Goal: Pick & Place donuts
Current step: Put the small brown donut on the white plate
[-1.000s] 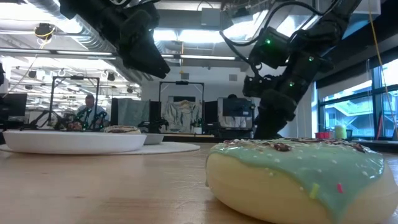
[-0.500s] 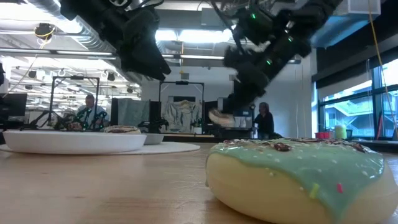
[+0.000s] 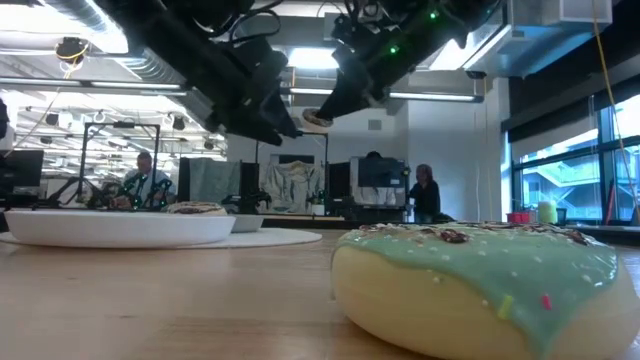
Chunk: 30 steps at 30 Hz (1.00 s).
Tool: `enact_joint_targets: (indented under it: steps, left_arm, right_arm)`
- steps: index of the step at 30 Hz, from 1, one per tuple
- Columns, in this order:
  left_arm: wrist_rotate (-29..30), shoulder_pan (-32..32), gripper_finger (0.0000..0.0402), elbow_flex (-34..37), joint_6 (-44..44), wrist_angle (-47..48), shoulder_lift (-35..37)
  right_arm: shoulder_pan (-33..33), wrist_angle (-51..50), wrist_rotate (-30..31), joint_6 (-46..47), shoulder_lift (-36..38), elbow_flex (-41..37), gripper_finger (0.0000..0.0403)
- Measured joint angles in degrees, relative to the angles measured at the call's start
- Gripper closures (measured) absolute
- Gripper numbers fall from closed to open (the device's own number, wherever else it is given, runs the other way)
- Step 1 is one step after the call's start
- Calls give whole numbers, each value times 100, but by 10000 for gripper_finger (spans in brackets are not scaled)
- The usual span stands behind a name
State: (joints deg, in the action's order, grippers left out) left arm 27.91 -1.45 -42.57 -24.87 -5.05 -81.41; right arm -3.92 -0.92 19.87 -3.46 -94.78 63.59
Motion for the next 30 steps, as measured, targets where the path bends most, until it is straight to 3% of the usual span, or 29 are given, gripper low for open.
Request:
enact_joint_targets:
  steps: [6, 22, 30]
  left_arm:
    - [-77, -20, 193, 0, -100, -382, 2]
    - [45, -22, 192, 0, 219, -1019, 2]
    - [-187, -22, 195, 0, 296, -1023, 2]
  right_arm:
    - [55, 2, 411, -10, 0, 0, 370]
    - [278, 72, 458, -31, 0, 0, 370]
    - [323, 137, 464, -64, 0, 0, 370]
